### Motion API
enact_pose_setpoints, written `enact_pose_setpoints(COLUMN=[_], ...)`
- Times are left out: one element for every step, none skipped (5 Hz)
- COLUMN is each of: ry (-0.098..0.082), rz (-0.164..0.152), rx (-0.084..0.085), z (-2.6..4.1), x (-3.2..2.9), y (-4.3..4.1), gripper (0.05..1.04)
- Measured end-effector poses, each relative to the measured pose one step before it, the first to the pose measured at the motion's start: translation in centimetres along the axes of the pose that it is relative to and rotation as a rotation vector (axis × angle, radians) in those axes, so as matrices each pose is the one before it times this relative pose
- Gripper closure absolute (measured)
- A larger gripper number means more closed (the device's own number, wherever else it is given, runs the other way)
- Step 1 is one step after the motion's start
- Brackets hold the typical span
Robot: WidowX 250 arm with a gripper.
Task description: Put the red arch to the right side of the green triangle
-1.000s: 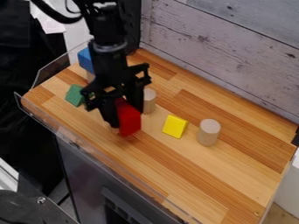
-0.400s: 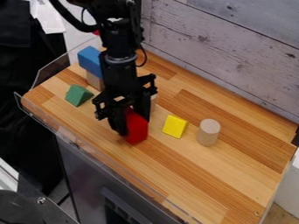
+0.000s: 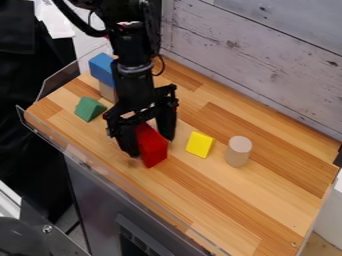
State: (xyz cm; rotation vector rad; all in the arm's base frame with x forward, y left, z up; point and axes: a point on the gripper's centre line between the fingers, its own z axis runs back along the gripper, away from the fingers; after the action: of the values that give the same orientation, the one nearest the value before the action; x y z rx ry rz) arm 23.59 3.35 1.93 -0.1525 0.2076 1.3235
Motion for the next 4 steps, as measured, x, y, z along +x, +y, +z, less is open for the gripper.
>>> enact_pose_setpoints(ry=[-0.0270,-0.0837,-0.0382,0.0506], rz=[-0.0555,-0.0966,-0.2481,-0.2430], rx=[-0.0572,-0.0164,0.0611,0.1238], z=[2.439,3.767,3.559,1.185], x=[0.421,1.324,1.958,1.588], y=[-0.359,-1.287,-0.878,0.780], gripper=[0.083,0.083,0.083,0.083])
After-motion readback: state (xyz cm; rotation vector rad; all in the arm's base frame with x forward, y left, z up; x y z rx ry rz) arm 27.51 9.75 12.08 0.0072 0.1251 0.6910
